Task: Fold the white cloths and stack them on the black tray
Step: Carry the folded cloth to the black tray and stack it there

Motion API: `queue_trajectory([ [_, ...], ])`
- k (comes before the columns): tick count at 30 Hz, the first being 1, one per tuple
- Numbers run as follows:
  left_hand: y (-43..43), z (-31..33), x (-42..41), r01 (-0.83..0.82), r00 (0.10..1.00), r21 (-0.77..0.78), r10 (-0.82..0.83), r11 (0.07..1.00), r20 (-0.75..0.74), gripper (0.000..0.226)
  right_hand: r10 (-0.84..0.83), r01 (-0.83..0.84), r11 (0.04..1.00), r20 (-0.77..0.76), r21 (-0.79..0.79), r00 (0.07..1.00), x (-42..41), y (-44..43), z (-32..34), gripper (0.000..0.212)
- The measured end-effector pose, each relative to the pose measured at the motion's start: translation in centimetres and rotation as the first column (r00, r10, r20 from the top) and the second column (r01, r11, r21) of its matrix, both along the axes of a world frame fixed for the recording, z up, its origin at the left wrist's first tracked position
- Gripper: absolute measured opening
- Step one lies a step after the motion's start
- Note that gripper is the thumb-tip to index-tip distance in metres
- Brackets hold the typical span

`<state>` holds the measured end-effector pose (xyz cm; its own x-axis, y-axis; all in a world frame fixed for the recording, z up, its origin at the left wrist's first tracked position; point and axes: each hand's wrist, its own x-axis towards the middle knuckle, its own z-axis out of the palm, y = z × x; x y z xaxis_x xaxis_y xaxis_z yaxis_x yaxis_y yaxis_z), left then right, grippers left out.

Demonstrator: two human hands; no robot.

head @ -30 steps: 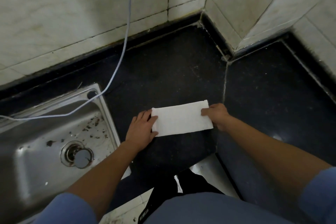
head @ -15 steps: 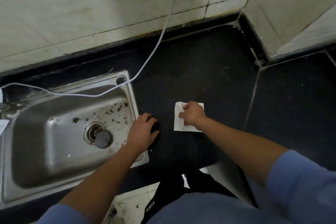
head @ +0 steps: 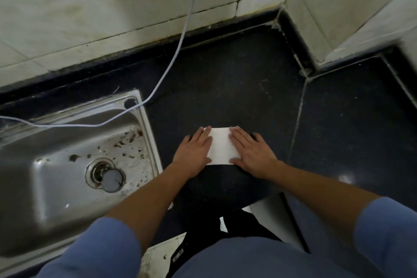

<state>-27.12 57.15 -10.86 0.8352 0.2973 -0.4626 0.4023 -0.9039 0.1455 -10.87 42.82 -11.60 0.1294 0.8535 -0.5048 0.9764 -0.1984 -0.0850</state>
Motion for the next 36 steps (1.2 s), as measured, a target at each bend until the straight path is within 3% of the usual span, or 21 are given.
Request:
queue_trajectory([
  [7,0.2,-0.4,-0.2,0.003,1.000,-0.025,-0.004,1.000,-0.023,0.072,-0.076,0.078,0.997,0.093,-0.019,0.993,2.0,-3.0,-0.6,0.080],
  [13,-0.3,1.7,-0.7,-0.109,0.992,-0.026,0.111,0.994,0.061,0.069,-0.089,0.092,0.978,-0.026,0.188,0.996,2.1,0.8,1.3,0.066],
  [18,-1.5,2.8,-5.6,-0.322,0.941,-0.034,0.324,0.946,0.101,0.052,-0.063,0.065,0.997,-0.058,0.033,0.996,1.6,6.2,1.4,0.068],
  [25,-3.8,3.6,-12.0,-0.519,0.854,0.010,0.517,0.855,0.053,0.041,-0.216,0.173,0.964,-0.219,-0.200,0.951,1.0,8.5,1.5,0.041],
  [30,-3.6,4.2,-11.5,-0.547,0.832,-0.048,0.549,0.836,0.076,0.037,-0.256,0.221,0.966,-0.382,-0.133,0.888,0.2,7.2,3.0,0.016],
  [33,-2.4,5.1,-9.9,-0.507,0.852,-0.072,0.512,0.859,0.111,0.032,-0.233,0.249,0.968,-0.408,-0.014,0.883,0.0,5.4,5.4,0.018],
  [36,-0.9,6.5,-8.0,-0.436,0.887,-0.062,0.441,0.898,0.136,0.033,-0.218,0.277,0.951,-0.336,0.137,0.916,0.0,3.3,8.0,0.023],
])
